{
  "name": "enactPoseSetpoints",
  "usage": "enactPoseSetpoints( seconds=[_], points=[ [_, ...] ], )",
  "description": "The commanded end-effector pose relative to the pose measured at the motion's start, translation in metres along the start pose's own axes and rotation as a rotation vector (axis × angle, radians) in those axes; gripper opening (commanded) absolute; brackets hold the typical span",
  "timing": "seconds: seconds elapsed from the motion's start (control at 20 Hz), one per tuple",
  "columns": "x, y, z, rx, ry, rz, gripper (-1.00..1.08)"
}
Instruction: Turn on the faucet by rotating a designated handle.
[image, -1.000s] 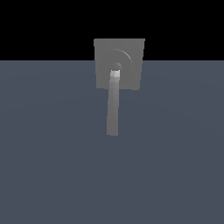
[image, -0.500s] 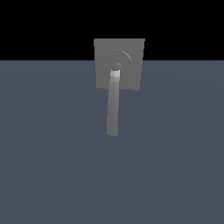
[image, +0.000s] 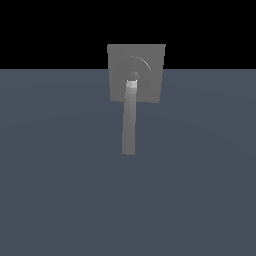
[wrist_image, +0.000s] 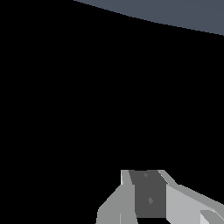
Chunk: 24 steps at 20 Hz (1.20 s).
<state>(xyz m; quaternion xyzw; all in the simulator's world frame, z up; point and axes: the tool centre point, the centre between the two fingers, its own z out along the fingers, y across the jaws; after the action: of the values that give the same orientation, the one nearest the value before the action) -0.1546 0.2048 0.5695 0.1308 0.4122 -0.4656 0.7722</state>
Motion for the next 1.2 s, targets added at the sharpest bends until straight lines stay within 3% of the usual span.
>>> enactPoseSetpoints(
  seconds=[0.0, 0.25, 0.55, 0.85, 1.15],
  points=[
    [0.010, 0.022, -0.016, -0.057, -0.076, -0.150, -1.00],
    [0.046, 0.065, -0.048, -0.161, -0.222, -0.464, -1.00],
    [0.112, 0.108, -0.085, -0.276, -0.390, -0.858, -1.00],
    [0.199, 0.134, -0.118, -0.389, -0.552, -1.264, -1.00],
    [0.301, 0.135, -0.145, -0.508, -0.712, -1.674, -1.00]
  ],
)
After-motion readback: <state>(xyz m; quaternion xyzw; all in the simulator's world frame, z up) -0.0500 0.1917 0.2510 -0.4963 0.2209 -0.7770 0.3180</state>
